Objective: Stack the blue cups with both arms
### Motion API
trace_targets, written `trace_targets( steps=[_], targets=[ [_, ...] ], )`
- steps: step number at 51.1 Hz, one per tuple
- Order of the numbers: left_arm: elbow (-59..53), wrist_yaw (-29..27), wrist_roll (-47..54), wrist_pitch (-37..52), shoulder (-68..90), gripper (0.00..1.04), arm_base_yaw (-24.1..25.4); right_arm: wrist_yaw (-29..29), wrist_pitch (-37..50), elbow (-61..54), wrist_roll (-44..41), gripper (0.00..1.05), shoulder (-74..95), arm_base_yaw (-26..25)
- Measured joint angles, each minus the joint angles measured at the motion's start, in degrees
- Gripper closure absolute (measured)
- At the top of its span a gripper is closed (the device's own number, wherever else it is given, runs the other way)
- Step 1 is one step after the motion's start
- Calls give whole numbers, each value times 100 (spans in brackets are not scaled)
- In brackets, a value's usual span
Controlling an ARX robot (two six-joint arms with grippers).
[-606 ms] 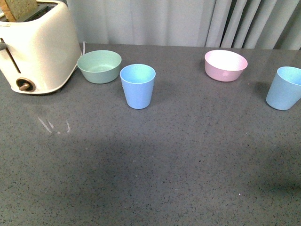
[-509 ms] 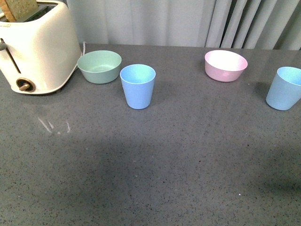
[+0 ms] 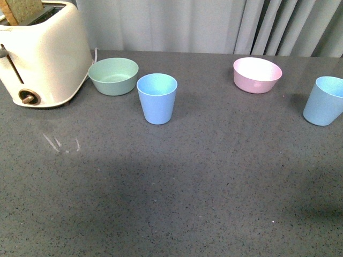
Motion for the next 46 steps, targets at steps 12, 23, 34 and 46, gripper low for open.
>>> trace_targets(
  steps=[12, 23, 34, 46],
  targets=[
    [1631, 1462, -385, -1460, 3368, 9, -146, 2, 0, 0, 0, 9, 0, 0],
    [2758, 1189, -962, 22, 6048, 9, -654, 0, 0, 0, 0, 9, -2, 0],
    [3856, 938, -1600, 295, 7903, 9, -1137, 2, 0, 0, 0, 9, -2, 0],
    [4776, 684, -1928, 254, 8992, 9, -1445, 2, 0, 0, 0, 9, -2, 0]
  ],
)
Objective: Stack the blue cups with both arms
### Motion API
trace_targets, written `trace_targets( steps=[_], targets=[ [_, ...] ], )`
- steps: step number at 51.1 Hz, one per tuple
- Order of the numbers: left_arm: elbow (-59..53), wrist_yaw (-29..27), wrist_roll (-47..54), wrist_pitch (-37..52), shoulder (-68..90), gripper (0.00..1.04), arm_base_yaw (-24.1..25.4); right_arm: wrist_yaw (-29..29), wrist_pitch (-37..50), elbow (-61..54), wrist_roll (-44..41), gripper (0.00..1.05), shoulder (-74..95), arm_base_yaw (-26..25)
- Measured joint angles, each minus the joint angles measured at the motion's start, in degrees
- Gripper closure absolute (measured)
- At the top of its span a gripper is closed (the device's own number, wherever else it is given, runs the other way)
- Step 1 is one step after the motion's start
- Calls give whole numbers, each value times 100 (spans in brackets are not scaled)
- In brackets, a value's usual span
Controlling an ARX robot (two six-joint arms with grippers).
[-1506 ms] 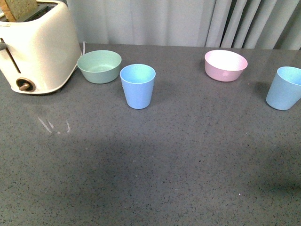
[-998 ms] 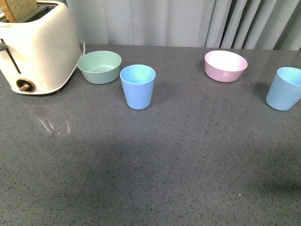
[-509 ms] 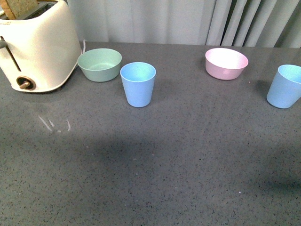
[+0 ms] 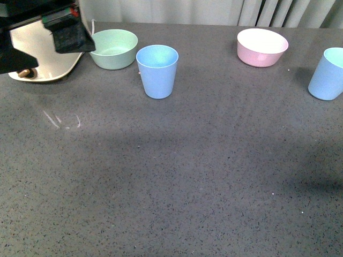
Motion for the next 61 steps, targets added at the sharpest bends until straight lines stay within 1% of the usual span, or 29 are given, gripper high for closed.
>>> trace_targets(
  steps=[7, 25, 31, 34, 41, 55, 61],
  targets=[
    [570, -70, -92, -133, 555, 9, -63, -2, 0, 0, 0, 9, 0, 0],
    [1460, -188, -570, -365, 1266, 9, -164, -2, 0, 0, 0, 9, 0, 0],
    [1766, -326, -728, -533, 1510, 9, -343, 0, 0, 0, 0, 9, 0, 0],
    [1906, -494, -822, -664, 1676, 9, -466, 0, 0, 0, 0, 9, 0, 0],
    [2096, -555, -1023, -793, 1958, 9, -636, -2, 0, 0, 0, 9, 0, 0],
    [2562, -730, -1231, -1036, 2396, 9, -708, -2, 0, 0, 0, 9, 0, 0],
    [2922, -800, -1290, -1222, 2702, 9, -728, -2, 0, 0, 0, 9, 0, 0]
  ],
)
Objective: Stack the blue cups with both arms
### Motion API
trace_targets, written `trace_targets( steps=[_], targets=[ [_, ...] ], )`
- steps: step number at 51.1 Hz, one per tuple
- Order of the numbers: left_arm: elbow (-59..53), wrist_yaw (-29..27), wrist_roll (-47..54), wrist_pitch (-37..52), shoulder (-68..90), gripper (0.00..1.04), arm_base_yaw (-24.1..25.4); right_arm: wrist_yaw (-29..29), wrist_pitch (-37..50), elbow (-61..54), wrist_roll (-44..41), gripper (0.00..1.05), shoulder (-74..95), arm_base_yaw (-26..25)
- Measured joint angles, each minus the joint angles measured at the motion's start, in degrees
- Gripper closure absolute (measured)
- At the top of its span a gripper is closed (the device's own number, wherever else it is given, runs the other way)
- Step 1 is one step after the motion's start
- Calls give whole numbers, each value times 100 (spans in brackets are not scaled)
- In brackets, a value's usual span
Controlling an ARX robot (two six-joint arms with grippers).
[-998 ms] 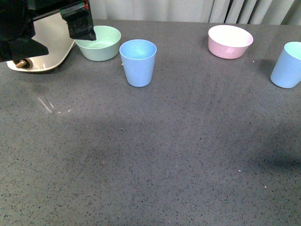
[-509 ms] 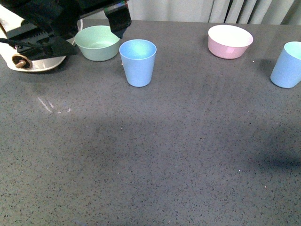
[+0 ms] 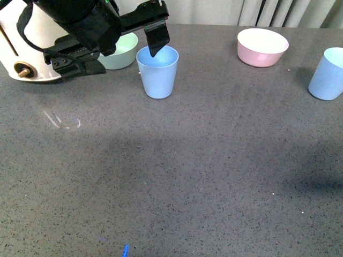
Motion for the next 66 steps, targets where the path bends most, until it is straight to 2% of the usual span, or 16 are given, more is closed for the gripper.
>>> trace_targets(
  steps=[17, 19, 23, 25, 29, 47, 50, 66],
  targets=[
    [1147, -177, -57, -592, 743, 9, -61, 0, 0, 0, 0, 9, 0, 0],
    [1233, -201, -63, -656, 817, 14, -81, 0, 0, 0, -2, 9, 0, 0],
    [1368, -286, -66, -752, 964, 30, -136, 2, 0, 0, -2, 9, 0, 0],
    [1397, -321, -66, -778, 1001, 33, -149, 0, 0, 0, 0, 9, 0, 0],
    [1512, -361, -85, -918, 1128, 49, -203, 0, 0, 0, -2, 9, 0, 0],
    [1659, -404, -260, -1115, 1217, 97, -345, 0, 0, 0, 0, 9, 0, 0],
    [1655, -402, -332, -1180, 1217, 103, -372, 2, 0, 0, 0, 9, 0, 0],
    [1268, -361, -446, -1384, 883, 103, -564, 0, 0, 0, 0, 9, 0, 0]
  ],
)
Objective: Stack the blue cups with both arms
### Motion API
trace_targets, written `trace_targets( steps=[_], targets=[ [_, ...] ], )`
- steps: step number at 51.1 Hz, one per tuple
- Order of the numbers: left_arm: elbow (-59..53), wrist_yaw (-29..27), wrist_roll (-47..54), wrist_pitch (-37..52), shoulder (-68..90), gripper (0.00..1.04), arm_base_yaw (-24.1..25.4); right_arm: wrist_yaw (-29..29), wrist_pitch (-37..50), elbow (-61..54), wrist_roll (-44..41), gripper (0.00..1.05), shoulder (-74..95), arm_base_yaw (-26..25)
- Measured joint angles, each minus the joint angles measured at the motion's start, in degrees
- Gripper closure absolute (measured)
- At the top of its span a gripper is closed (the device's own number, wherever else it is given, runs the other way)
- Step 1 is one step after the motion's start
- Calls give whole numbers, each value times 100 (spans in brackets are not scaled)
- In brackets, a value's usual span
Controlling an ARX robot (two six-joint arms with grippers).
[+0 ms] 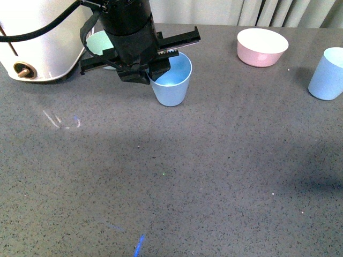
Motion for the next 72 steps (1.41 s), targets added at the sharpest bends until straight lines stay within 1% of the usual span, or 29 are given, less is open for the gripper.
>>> trace_targets(
  steps=[11, 26, 34, 46, 47, 48, 56, 57, 64, 65, 69, 71, 72],
  targets=[
    [-380, 9, 42, -39, -387, 103, -267, 2, 0, 0, 0, 9, 0, 0],
    [-564, 20, 98, -4, -352, 103, -931, 2, 0, 0, 0, 9, 0, 0],
    [-560, -116, 33, -4, -249, 103, -1115, 0, 0, 0, 0, 9, 0, 0],
    [-503, -173, 2, -20, -221, 103, -1215, 2, 0, 0, 0, 9, 0, 0],
    [-503, -170, -15, -20, -221, 100, -1220, 0, 0, 0, 0, 9, 0, 0],
    [-503, -164, -17, -22, -221, 95, -1222, 2, 0, 0, 0, 9, 0, 0],
    [-496, -142, -26, -22, -221, 67, -1276, 0, 0, 0, 0, 9, 0, 0],
    [-496, -155, -31, -22, -225, 61, -1287, 2, 0, 0, 0, 9, 0, 0],
    [-662, -238, -48, 63, -492, 37, -1359, 0, 0, 0, -2, 9, 0, 0],
    [-691, -238, -48, 92, -573, 31, -1359, 0, 0, 0, 0, 9, 0, 0],
    [-772, -251, -50, 140, -752, 21, -1366, 0, 0, 0, 0, 9, 0, 0],
    [-800, -251, -48, 153, -809, 17, -1366, 2, 0, 0, 0, 9, 0, 0],
    [-828, -254, -48, 160, -859, 14, -1366, 0, 0, 0, 0, 9, 0, 0]
  ],
)
